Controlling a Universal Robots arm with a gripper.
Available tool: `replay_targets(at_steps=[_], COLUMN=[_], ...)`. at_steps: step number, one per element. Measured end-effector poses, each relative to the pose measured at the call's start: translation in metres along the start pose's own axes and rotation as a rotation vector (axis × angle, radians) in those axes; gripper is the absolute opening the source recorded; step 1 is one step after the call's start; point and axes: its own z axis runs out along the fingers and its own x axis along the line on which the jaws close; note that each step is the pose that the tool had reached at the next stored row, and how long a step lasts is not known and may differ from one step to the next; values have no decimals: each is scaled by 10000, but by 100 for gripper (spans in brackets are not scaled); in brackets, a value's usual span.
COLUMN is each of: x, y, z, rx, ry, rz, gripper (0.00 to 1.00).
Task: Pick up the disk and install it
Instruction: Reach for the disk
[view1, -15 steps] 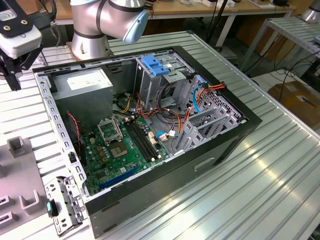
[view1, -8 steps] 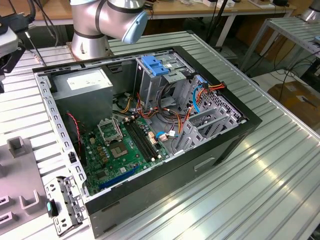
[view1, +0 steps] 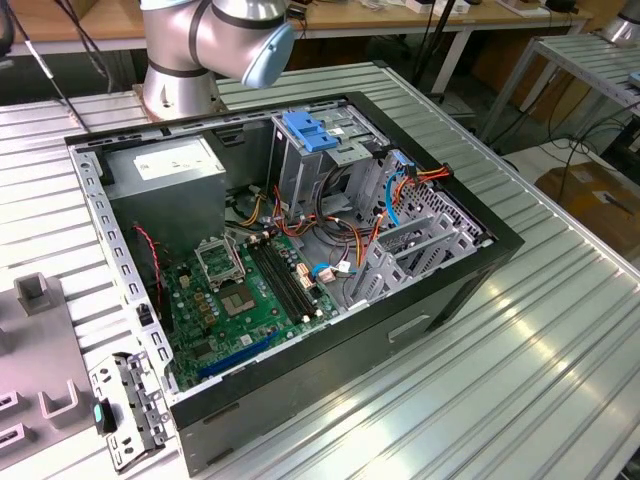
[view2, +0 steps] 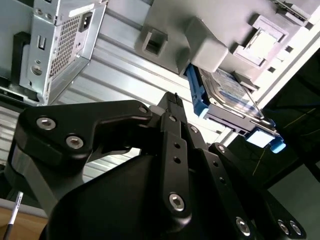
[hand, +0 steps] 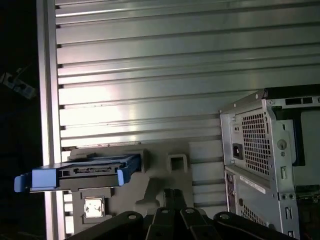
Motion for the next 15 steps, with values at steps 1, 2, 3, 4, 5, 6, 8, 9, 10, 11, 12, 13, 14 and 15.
replay_targets(at_steps=[1, 2, 3, 4, 5, 6, 8, 9, 10, 11, 12, 13, 14, 15], x=[42, 82, 112, 124, 125, 125, 127, 127, 127, 127, 127, 128, 131, 140], y=[-3, -5, -7, -9, -9, -9, -8, -9, -9, -9, -9, -9, -9, -9], z=[5, 11, 15, 17, 17, 17, 17, 17, 17, 17, 17, 17, 18, 18], rx=[0, -1, 1, 0, 0, 0, 1, 0, 0, 0, 1, 0, 0, 0], ry=[1, 0, 6, 8, 8, 8, 9, 9, 9, 9, 9, 9, 9, 8], rz=[0, 2, 9, 11, 10, 9, 11, 11, 11, 10, 11, 11, 11, 12], gripper=[11, 11, 11, 11, 11, 11, 11, 11, 11, 11, 11, 11, 11, 11])
